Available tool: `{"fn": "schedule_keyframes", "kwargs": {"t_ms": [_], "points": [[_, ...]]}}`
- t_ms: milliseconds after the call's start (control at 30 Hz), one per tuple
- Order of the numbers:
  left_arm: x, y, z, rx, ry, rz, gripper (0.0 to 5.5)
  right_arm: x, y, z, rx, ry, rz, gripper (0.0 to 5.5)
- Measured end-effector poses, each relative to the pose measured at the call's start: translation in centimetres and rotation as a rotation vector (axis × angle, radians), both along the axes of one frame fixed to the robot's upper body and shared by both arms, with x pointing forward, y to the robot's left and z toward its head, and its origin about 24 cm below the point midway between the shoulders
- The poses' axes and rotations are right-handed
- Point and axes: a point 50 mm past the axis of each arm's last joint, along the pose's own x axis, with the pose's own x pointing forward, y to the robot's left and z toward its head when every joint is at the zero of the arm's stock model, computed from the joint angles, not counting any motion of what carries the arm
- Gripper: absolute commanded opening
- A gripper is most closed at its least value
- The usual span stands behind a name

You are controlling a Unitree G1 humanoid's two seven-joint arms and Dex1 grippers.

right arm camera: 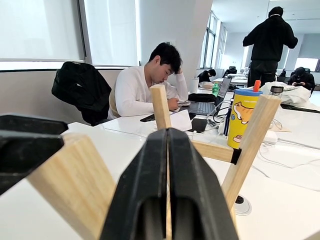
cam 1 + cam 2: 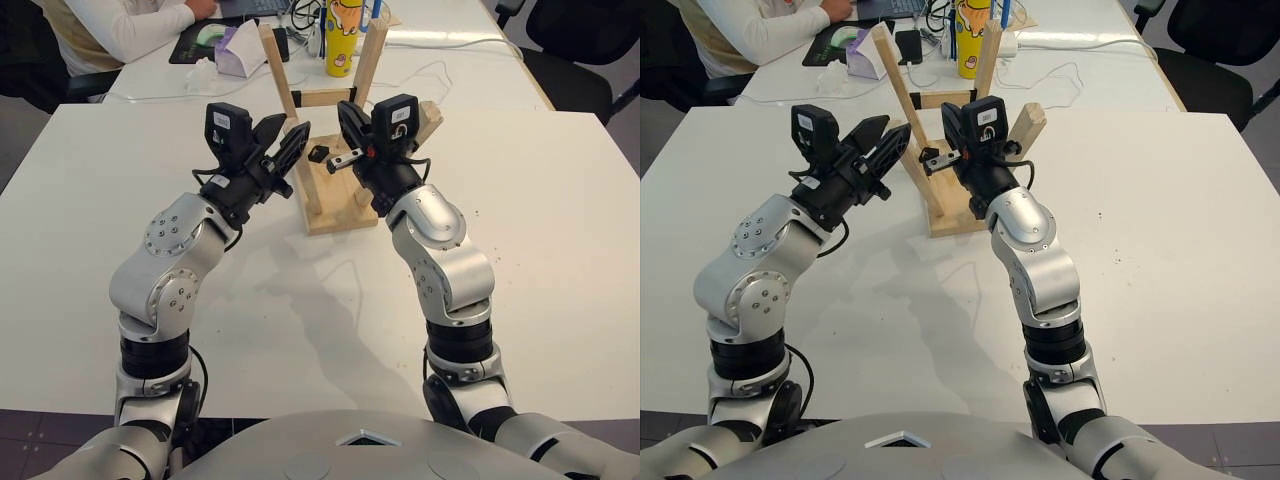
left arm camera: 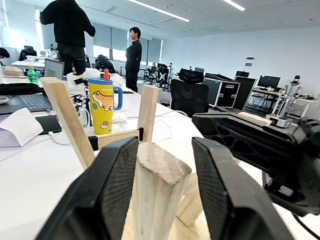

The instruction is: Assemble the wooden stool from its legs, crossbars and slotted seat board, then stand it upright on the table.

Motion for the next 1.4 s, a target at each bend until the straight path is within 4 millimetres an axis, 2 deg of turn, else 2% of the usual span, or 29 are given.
{"fn": "schedule_keyframes", "kwargs": {"t_ms": [100,567,700,900,967,1067,1133,1267,1400], "points": [[0.0,-0.1,-0.1,0.023,-0.006,0.019,2.55,0.0,0.0,0.0,0.000,0.000,0.000,0.00],[0.5,-0.6,-1.4,0.034,0.034,0.033,2.55,0.0,0.1,-0.1,-0.004,0.001,0.007,0.00],[0.7,-0.5,-1.7,0.010,0.046,0.048,2.05,-0.1,0.3,-0.2,-0.025,0.002,0.021,0.00],[0.9,0.1,-1.9,-0.005,0.037,0.083,1.84,0.3,0.7,-0.8,-0.083,0.008,0.026,0.00],[0.9,0.1,-1.9,-0.005,0.035,0.087,1.78,0.7,1.0,0.0,-0.091,-0.022,0.024,0.00],[0.9,0.0,-1.9,-0.004,0.035,0.084,1.71,1.0,2.0,2.4,-0.072,-0.113,0.028,0.00],[0.8,0.0,-2.0,-0.004,0.037,0.083,1.64,1.0,2.3,2.8,-0.061,-0.133,0.032,0.00],[0.8,-0.2,-1.9,-0.005,0.038,0.079,1.56,0.8,3.1,2.1,-0.087,-0.113,0.049,0.00],[0.8,-0.4,-1.9,-0.001,0.040,0.071,1.56,0.3,3.3,-0.2,-0.143,-0.027,0.051,0.00]]}}
